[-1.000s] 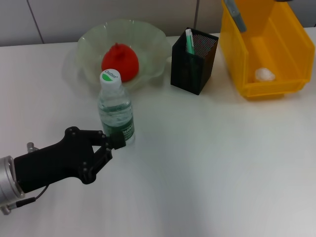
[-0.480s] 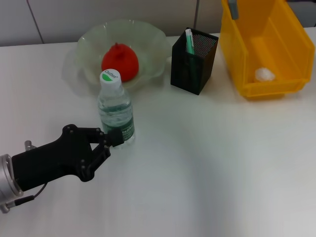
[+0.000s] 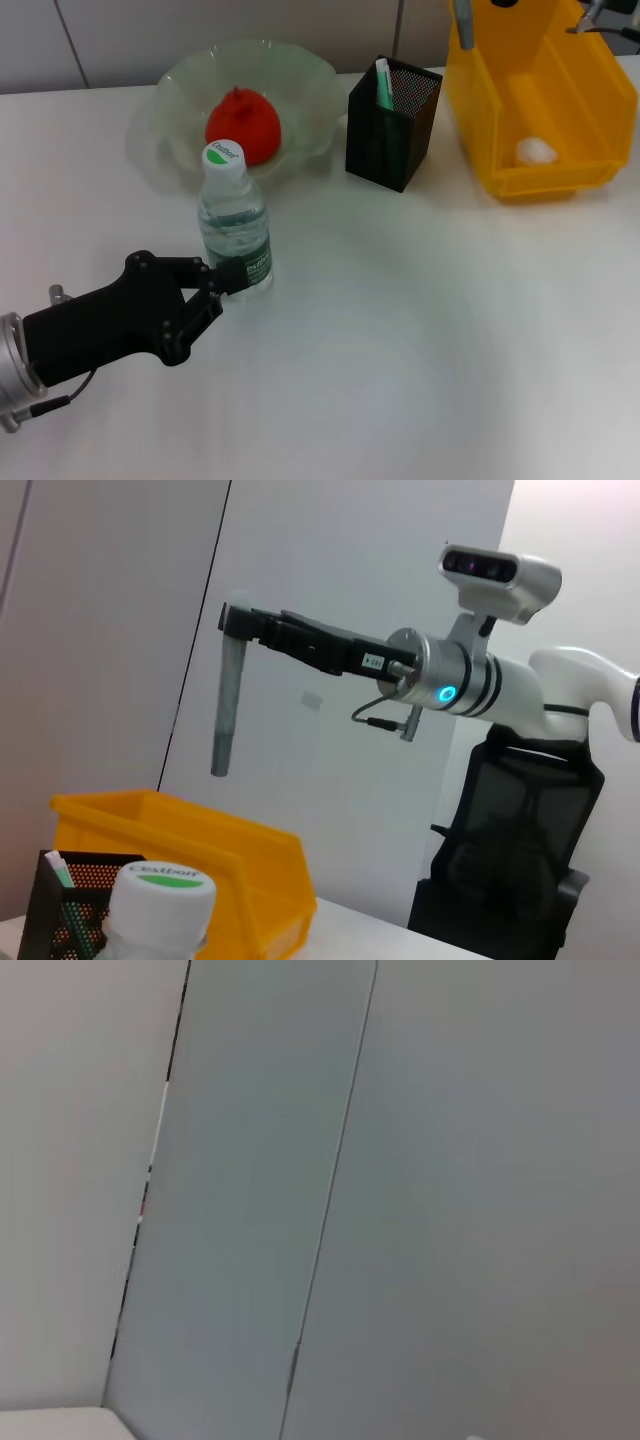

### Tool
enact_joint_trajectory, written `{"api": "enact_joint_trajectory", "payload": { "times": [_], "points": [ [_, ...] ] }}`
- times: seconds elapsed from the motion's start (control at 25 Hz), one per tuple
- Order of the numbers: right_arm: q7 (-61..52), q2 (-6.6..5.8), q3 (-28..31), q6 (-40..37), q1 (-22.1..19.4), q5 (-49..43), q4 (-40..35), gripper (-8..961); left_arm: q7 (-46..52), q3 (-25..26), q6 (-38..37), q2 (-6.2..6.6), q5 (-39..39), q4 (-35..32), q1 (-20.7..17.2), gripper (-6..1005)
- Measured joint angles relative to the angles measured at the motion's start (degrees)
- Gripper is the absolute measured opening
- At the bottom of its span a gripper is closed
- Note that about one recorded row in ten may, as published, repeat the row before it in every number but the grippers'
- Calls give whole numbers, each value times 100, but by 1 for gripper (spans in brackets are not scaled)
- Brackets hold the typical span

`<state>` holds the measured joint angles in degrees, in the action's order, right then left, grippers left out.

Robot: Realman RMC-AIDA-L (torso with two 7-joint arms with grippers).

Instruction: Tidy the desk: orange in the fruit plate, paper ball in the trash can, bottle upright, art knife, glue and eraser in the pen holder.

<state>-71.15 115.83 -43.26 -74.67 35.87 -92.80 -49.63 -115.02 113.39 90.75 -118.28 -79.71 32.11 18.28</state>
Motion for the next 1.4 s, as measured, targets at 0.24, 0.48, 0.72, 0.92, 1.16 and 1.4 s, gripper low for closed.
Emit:
{"api": "enact_joint_trajectory", "payload": {
  "times": [0.24,0.48,0.72,0.92,1.16,1.4],
  "points": [
    [602,-109,318,36,311,152,815,88,-1,11,5,-2,0,-11,-7,14],
    [974,-190,477,206,606,168,1357,92,-3,109,1,4,0,-12,-9,15],
    [1071,-206,452,491,904,172,1771,96,-4,150,6,10,0,-12,-5,14],
    [1168,-185,447,577,1033,163,2054,100,-4,150,-7,16,-1,11,11,15],
    [1297,-149,396,698,1074,141,2395,104,-13,149,-11,16,-16,34,-6,15],
    [1399,-129,419,741,1050,148,2578,108,-99,149,-29,16,-33,-8,-10,15]
  ]
}}
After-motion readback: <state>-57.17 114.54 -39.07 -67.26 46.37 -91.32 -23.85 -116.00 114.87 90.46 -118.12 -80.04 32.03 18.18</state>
